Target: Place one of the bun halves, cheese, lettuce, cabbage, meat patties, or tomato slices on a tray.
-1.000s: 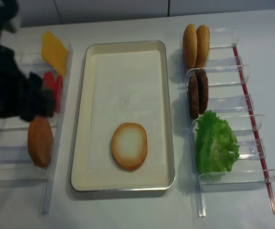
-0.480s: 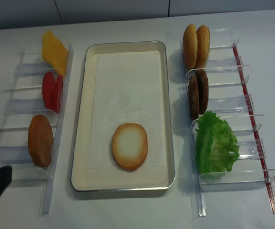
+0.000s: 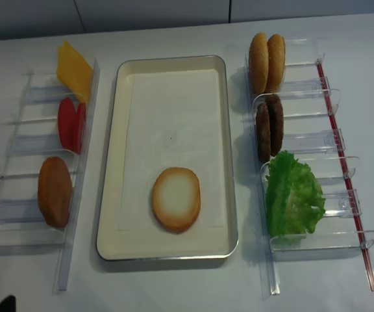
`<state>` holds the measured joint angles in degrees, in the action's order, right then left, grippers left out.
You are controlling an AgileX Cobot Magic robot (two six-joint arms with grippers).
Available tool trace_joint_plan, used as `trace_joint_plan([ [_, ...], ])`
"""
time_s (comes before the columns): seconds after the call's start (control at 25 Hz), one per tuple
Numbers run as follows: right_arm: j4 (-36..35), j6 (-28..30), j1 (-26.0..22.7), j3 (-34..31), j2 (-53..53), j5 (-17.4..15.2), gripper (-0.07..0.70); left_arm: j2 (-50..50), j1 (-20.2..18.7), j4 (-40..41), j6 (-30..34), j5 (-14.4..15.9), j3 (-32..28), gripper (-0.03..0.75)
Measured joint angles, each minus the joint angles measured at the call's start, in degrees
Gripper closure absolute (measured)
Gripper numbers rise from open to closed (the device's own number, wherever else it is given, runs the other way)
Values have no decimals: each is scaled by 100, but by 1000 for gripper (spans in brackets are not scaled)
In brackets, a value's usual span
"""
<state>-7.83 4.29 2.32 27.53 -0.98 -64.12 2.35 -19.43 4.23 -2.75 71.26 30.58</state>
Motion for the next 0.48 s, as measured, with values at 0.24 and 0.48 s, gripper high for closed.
trace_joint_plan([
  [0.24,0,0,0,0,0,0,109,-323,0,37,0,110,-63,312],
  [0.48,0,0,0,0,0,0,109,-336,0,-6,0,38,-88,312],
])
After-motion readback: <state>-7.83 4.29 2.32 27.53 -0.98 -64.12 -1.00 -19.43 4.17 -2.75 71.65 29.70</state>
